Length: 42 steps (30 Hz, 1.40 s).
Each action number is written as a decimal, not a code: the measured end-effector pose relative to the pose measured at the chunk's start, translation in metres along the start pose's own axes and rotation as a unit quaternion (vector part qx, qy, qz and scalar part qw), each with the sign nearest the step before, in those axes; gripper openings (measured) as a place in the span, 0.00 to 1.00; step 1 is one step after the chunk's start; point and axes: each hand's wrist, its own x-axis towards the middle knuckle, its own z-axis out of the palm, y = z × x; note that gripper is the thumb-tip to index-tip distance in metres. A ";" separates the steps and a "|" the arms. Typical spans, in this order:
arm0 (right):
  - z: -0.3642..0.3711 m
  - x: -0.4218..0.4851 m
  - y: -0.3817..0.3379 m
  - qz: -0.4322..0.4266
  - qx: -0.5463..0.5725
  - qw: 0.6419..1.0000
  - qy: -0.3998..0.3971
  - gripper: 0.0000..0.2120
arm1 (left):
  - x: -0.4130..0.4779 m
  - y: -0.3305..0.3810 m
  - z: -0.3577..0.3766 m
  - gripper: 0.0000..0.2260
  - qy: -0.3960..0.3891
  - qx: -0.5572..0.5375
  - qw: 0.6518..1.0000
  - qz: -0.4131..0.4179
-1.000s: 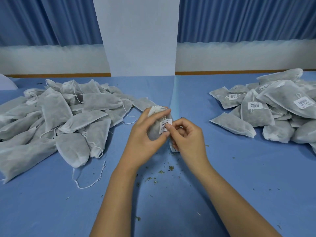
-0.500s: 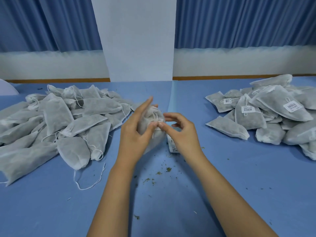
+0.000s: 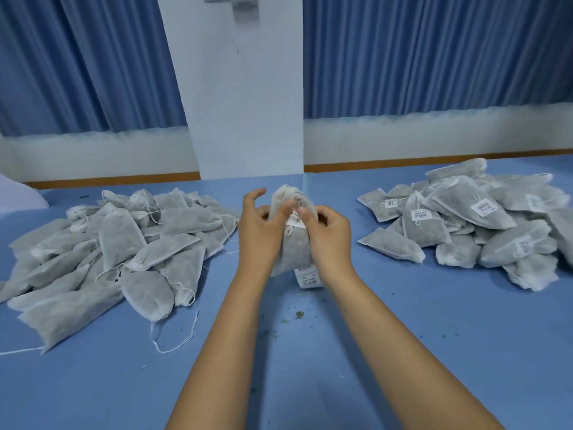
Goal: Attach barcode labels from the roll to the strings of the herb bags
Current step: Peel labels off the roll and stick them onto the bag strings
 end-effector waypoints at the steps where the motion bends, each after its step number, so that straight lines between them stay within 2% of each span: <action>1: -0.010 0.003 -0.001 0.005 -0.004 1.000 0.019 0.15 | -0.004 0.002 0.009 0.22 -0.020 0.008 0.999 -0.023; 4: -0.042 0.007 -0.002 0.033 0.006 0.998 0.048 0.11 | -0.017 0.006 0.039 0.22 -0.045 0.003 0.998 -0.050; 8: -0.090 0.007 0.005 0.096 0.032 0.995 0.010 0.08 | -0.034 0.008 0.078 0.21 -0.031 -0.009 0.998 -0.062; 13: -0.144 0.006 0.019 0.107 -0.023 0.993 0.031 0.05 | -0.055 -0.001 0.126 0.20 -0.056 0.011 0.994 -0.094; 14: -0.154 0.004 0.022 0.127 -0.043 0.991 0.020 0.06 | -0.059 -0.004 0.135 0.19 -0.051 0.012 0.993 -0.109; 16: -0.175 -0.002 0.028 0.190 -0.104 0.975 -0.058 0.07 | -0.062 -0.006 0.148 0.19 -0.033 0.007 0.991 -0.128; 18: -0.193 -0.001 0.032 0.220 -0.111 0.962 -0.114 0.07 | -0.059 -0.001 0.161 0.22 -0.048 -0.032 0.986 -0.158; 20: -0.209 0.013 0.032 0.199 0.006 0.980 -0.022 0.05 | -0.056 0.007 0.172 0.25 -0.100 -0.091 0.973 -0.186; 22: -0.222 0.037 0.028 0.180 0.189 0.962 0.082 0.03 | -0.057 0.013 0.179 0.26 -0.140 -0.066 0.978 -0.137; 25: -0.235 0.063 0.030 0.232 0.378 0.888 0.121 0.04 | -0.061 0.009 0.168 0.23 -0.102 0.072 0.990 -0.062; 26: -0.236 0.067 0.033 0.249 0.403 0.873 0.119 0.04 | -0.061 0.006 0.159 0.22 -0.066 0.150 0.986 -0.035; 27: -0.235 0.068 0.035 0.260 0.409 0.867 0.114 0.05 | -0.060 0.003 0.148 0.22 -0.025 0.255 0.967 -0.012; 29: -0.228 0.067 0.043 0.270 0.397 0.870 0.114 0.08 | -0.056 -0.004 0.124 0.23 0.051 0.413 0.909 -0.015; 31: -0.219 0.061 0.052 0.279 0.389 0.870 0.116 0.07 | -0.053 -0.009 0.100 0.26 0.086 0.444 0.887 -0.089; 33: -0.207 0.054 0.061 0.290 0.378 0.872 0.113 0.06 | -0.051 -0.017 0.080 0.29 0.074 0.433 0.882 -0.173; 35: -0.190 0.043 0.068 0.288 0.324 0.897 0.085 0.07 | -0.049 -0.025 0.067 0.31 0.041 0.401 0.882 -0.244; 37: -0.170 0.029 0.071 0.274 0.223 0.935 0.026 0.08 | -0.048 -0.033 0.058 0.31 0.013 0.328 0.899 -0.289; 40: -0.139 0.007 0.075 0.223 0.079 0.968 -0.084 0.12 | -0.048 -0.041 0.052 0.23 -0.013 0.221 0.930 -0.294; 42: -0.121 -0.004 0.077 0.156 -0.055 0.973 -0.160 0.12 | -0.047 -0.044 0.050 0.19 -0.010 0.193 0.942 -0.275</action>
